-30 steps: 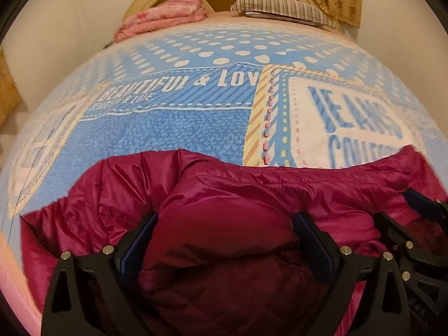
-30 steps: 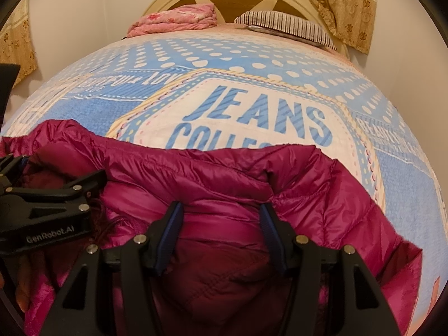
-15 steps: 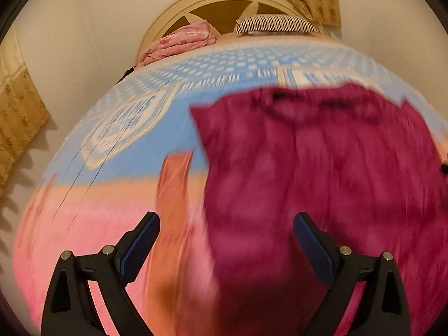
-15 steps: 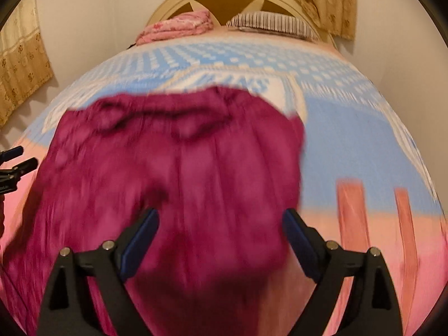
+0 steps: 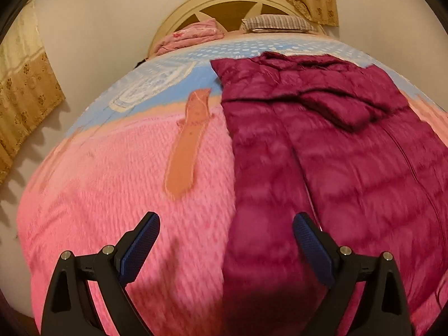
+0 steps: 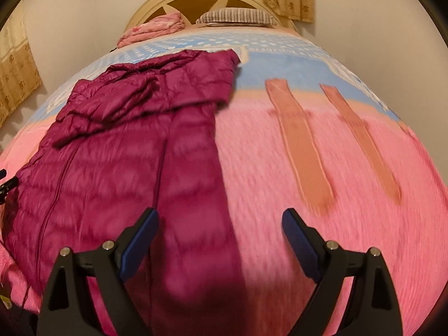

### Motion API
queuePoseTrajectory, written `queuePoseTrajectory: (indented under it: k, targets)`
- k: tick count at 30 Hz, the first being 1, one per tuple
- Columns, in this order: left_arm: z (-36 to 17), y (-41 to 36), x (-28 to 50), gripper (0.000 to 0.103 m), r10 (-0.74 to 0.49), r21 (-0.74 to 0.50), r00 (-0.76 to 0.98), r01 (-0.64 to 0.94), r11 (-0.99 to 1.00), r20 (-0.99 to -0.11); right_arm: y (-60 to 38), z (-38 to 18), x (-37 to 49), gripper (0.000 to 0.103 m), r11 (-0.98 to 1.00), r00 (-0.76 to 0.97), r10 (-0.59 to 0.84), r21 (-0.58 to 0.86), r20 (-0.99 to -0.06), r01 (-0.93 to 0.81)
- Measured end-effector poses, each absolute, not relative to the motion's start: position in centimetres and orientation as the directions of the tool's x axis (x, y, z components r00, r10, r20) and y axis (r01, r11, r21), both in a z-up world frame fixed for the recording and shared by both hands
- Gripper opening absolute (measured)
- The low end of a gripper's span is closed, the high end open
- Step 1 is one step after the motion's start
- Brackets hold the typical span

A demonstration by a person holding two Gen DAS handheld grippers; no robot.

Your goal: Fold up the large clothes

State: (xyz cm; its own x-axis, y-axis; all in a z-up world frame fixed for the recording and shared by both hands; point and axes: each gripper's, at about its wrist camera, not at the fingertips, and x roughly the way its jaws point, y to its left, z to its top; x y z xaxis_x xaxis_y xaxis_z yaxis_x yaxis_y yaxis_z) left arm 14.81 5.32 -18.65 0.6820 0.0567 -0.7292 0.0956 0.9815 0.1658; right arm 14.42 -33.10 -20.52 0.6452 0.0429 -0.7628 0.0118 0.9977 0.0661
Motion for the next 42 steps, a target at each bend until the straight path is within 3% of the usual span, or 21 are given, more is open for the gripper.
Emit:
queuePoseTrajectory:
  k: [10, 13, 14, 17, 18, 19, 20, 22, 23, 26, 33, 38, 42]
  targets:
    - [-20.4, 5.1, 11.1, 0.096, 0.032, 0.147, 0.671, 0.115, 0.982, -0.741, -33.8, -21.8, 8.9, 0.090, 0.993, 0.668, 0.042, 0.105, -0.743, 0.056]
    - [-20.5, 4.8, 10.7, 0.096, 0.023, 0.142, 0.673, 0.123, 0.982, -0.739, -33.3, -21.8, 8.2, 0.079, 0.993, 0.675, 0.056, 0.112, -0.736, 0.039]
    - [-20.6, 4.6, 10.6, 0.096, 0.023, 0.147, 0.674, 0.127, 0.981, -0.738, -33.2, -21.8, 8.1, 0.069, 0.993, 0.676, 0.064, 0.115, -0.734, 0.032]
    - [-20.7, 4.5, 10.5, 0.071, -0.041, 0.087, 0.647, 0.165, 0.982, -0.762, -33.0, -21.9, 7.7, 0.039, 0.989, 0.675, 0.107, 0.148, -0.730, 0.004]
    - [-20.7, 4.6, 10.3, 0.057, -0.071, 0.057, 0.637, 0.177, 0.983, -0.768, -32.9, -22.0, 7.6, 0.032, 0.987, 0.674, 0.122, 0.161, -0.728, -0.005]
    - [-20.6, 4.5, 10.2, 0.043, -0.081, 0.047, 0.632, 0.184, 0.982, -0.771, -32.8, -22.0, 7.6, 0.029, 0.986, 0.675, 0.131, 0.169, -0.726, -0.010]
    - [-20.5, 4.2, 10.0, 0.038, -0.079, 0.058, 0.633, 0.194, 0.979, -0.770, -32.7, -22.1, 7.4, 0.023, 0.986, 0.677, 0.132, 0.167, -0.724, -0.013]
    - [-20.0, 3.7, 9.5, 0.012, -0.063, 0.097, 0.654, 0.205, 0.974, -0.754, -32.5, -22.0, 7.2, 0.015, 0.983, 0.680, 0.151, 0.185, -0.717, -0.023]
    - [-19.7, 3.5, 9.1, 0.009, -0.070, 0.103, 0.662, 0.218, 0.970, -0.746, -32.4, -21.9, 6.9, 0.013, 0.981, 0.684, 0.158, 0.193, -0.712, -0.026]
    - [-18.1, 3.1, 7.8, 0.007, -0.050, 0.159, 0.711, 0.224, 0.962, -0.702, -32.2, -21.2, 6.1, 0.011, 0.978, 0.701, 0.170, 0.204, -0.693, -0.037]
    - [-11.4, 4.7, 4.9, 0.006, -0.110, 0.131, 0.795, 0.232, 0.964, -0.596, -33.2, -17.0, 3.3, 0.009, 0.968, 0.771, 0.196, 0.243, -0.606, -0.055]
    - [-5.5, 5.9, 2.9, 0.006, -0.142, 0.121, 0.865, 0.226, 0.967, -0.482, -33.7, -11.3, 0.2, 0.008, 0.964, 0.852, 0.205, 0.251, -0.481, -0.090]
    - [-3.5, 5.7, 5.7, 0.006, -0.126, 0.156, 0.895, 0.210, 0.965, -0.427, -33.6, -6.7, 0.8, 0.008, 0.971, 0.912, 0.177, 0.217, -0.369, -0.101]
